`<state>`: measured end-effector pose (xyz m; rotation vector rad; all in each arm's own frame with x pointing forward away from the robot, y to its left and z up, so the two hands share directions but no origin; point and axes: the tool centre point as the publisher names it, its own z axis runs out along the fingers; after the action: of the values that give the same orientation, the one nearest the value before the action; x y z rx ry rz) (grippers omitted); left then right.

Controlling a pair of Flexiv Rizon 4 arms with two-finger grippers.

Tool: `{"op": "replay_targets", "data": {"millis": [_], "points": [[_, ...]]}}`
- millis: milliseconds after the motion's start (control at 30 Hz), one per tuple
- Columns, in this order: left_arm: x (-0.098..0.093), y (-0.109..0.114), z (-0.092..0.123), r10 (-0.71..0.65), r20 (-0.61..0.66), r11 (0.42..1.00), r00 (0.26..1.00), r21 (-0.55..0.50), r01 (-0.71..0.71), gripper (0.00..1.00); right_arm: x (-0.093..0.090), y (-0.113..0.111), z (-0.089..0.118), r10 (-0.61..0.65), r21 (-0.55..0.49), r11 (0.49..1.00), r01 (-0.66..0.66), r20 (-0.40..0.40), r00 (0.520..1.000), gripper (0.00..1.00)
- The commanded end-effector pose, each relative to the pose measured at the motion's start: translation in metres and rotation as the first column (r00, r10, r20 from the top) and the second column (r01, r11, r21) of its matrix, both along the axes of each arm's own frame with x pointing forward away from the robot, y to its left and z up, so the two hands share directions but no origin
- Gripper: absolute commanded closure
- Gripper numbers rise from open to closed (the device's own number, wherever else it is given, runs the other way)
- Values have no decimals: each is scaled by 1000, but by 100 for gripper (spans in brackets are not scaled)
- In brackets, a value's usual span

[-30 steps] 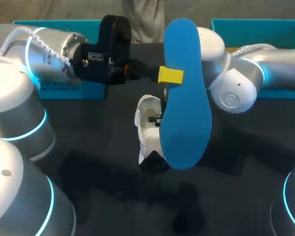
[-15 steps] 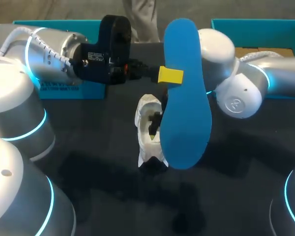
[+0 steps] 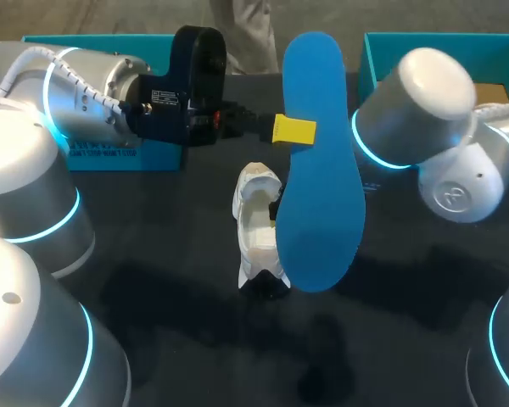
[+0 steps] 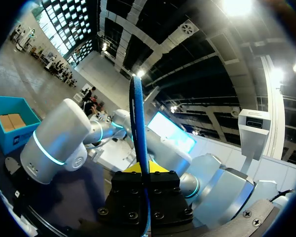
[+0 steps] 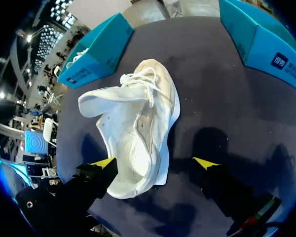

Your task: Take the shoe out of the shoebox, open the shoe tongue, remove and reinsert the insole, then place the shoe into the shoebox

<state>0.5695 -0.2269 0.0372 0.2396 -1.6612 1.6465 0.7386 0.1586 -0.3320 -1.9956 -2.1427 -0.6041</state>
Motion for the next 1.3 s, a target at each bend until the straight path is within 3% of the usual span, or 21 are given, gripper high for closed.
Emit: {"op": "replay_targets", "data": {"millis": [33, 500, 633, 833, 1300], "points": [[0, -1, -1, 0, 0, 1000, 1000, -2, 0, 100, -2, -4, 1, 0, 9, 1000, 0, 3, 1000, 0], [0, -1, -1, 0, 0, 1000, 1000, -2, 0, 100, -2, -4, 1, 0, 9, 1000, 0, 3, 1000, 0], [0, -1, -1, 0, 0, 1000, 1000, -2, 0, 100, 7, -13, 15, -51, 190, 980, 65, -78, 996, 0], [6, 12, -5, 16, 138, 997, 990, 67, -25, 100, 17, -27, 44, -70, 373, 919, 124, -156, 985, 0], [26, 39, -10, 3, 461, 985, 887, 152, -82, 100, 32, -45, 108, -43, 611, 781, 129, -153, 987, 0]]}}
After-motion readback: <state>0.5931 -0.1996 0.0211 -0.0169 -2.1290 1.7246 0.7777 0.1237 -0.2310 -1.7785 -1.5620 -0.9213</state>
